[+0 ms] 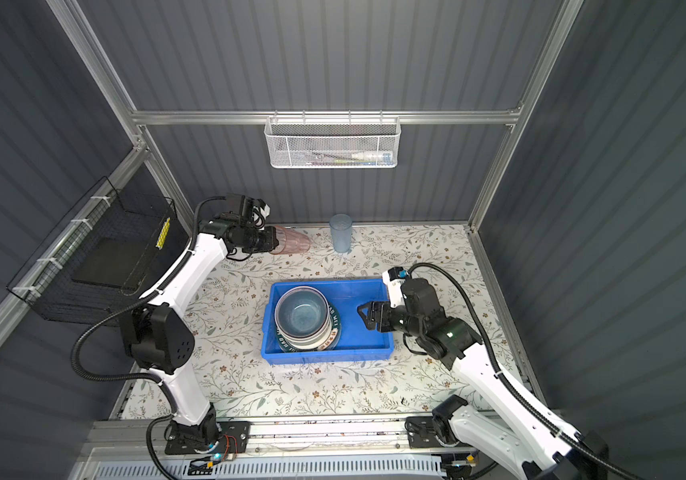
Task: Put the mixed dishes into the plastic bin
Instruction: 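Grasp the pink cup and lift it toward the bin with left gripper, then hand the pink cup from the left gripper to the right gripper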
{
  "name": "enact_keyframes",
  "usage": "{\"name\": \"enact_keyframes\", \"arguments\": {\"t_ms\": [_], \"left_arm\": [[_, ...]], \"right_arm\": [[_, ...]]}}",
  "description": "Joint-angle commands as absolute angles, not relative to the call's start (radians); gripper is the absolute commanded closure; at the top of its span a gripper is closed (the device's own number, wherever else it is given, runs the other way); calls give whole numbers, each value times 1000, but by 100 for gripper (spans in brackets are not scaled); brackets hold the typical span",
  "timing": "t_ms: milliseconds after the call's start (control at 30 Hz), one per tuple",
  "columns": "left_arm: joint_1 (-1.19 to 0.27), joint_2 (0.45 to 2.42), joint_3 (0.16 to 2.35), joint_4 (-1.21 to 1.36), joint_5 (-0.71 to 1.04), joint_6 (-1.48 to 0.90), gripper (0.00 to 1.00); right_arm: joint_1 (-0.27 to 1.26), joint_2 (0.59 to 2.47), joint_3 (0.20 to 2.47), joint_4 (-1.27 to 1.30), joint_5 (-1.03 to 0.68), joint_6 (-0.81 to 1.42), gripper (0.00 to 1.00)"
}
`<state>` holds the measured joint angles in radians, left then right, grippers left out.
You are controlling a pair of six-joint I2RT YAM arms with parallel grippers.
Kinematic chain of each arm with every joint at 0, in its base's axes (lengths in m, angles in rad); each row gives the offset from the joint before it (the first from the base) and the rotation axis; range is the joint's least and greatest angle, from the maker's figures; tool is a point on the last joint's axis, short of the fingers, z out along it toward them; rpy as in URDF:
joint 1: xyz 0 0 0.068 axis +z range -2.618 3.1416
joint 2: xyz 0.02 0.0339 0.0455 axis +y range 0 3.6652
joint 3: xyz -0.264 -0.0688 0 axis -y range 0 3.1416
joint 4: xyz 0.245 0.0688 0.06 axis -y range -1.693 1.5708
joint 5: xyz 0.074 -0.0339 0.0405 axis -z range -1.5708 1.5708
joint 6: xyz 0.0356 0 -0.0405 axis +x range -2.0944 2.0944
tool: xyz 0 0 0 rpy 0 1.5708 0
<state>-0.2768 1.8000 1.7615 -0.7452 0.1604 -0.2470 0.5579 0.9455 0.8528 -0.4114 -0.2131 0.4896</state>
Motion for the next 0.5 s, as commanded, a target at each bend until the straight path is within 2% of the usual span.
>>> {"name": "enact_keyframes", "arguments": {"t_ms": [0,200,367,467], "left_arm": [[-304,1714,1676,-771,186,-273,94],[-468,1578,1559,-766,95,-300,94],[-542,1474,1480,-713,48,-374,94],[-584,1438,1463,-704,34,-424,95]], "right_arm": [[605,1000,955,-410,-188,455,20],[726,1142,1134,-456,-93,438,24],[789,1185,1188,-439,-33,457,37],[824,1213,1236,-465,8,454,41]]}}
